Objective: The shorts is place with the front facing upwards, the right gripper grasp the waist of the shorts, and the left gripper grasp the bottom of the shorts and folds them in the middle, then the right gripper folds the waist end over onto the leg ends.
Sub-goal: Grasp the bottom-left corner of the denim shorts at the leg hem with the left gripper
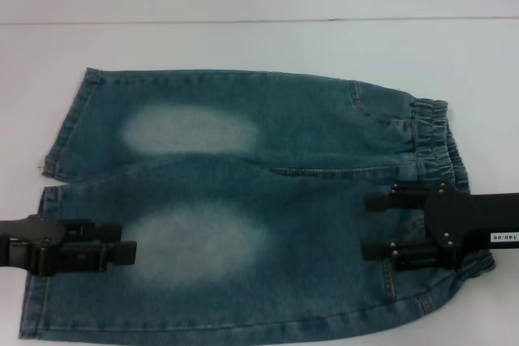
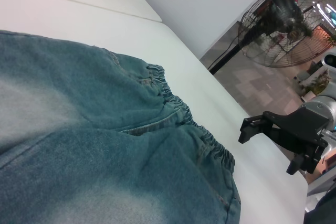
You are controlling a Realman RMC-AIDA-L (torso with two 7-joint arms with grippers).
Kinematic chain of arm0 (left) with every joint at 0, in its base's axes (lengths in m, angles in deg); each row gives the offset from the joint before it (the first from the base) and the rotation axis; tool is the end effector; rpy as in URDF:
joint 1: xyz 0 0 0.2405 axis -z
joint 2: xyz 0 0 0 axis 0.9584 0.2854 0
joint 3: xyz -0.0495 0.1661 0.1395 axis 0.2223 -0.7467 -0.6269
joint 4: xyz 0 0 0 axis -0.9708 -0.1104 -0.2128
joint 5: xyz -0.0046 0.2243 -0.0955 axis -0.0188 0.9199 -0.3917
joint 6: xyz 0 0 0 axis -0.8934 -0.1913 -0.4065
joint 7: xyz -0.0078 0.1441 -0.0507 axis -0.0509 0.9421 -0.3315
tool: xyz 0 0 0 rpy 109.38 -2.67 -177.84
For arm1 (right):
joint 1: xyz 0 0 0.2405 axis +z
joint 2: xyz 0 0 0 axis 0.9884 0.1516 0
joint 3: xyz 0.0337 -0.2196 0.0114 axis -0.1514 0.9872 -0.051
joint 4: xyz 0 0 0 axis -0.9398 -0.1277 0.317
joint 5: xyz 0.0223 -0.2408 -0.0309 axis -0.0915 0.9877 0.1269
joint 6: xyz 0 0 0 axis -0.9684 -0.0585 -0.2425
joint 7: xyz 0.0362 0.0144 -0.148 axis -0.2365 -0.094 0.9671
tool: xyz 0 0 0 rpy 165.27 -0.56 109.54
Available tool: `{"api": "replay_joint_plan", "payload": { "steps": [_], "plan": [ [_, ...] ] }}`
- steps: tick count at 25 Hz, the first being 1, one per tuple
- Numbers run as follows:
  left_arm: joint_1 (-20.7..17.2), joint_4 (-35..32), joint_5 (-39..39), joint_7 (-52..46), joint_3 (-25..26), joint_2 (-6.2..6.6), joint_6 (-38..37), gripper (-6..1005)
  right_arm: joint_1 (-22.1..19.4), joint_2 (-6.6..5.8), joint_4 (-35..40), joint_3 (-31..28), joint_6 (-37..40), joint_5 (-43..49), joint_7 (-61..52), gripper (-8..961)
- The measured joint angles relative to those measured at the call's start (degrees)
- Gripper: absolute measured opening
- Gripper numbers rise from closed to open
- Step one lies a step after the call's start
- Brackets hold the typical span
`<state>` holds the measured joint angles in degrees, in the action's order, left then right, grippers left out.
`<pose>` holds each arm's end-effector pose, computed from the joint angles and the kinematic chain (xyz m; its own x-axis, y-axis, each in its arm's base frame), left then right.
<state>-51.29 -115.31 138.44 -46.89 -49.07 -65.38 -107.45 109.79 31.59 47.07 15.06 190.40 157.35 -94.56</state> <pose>-0.2852 0.2773 0.0753 0.5629 0.7499 0.3476 0.7563 -0.6370 0.1495 0.2671 0.2962 0.0102 0.7742 -0.4278 -0.4664 -0.4473 -0.8913 0.0749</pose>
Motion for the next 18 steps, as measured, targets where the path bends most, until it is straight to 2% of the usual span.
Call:
{"api": "replay_joint_plan", "payload": {
  "steps": [18],
  "plan": [
    [0.0,1.1,0.0,-0.1,0.0,-0.03,0.1,736,0.3,-0.04,0.0,-0.1,-0.1,0.0,-0.5,861]
  ]
}}
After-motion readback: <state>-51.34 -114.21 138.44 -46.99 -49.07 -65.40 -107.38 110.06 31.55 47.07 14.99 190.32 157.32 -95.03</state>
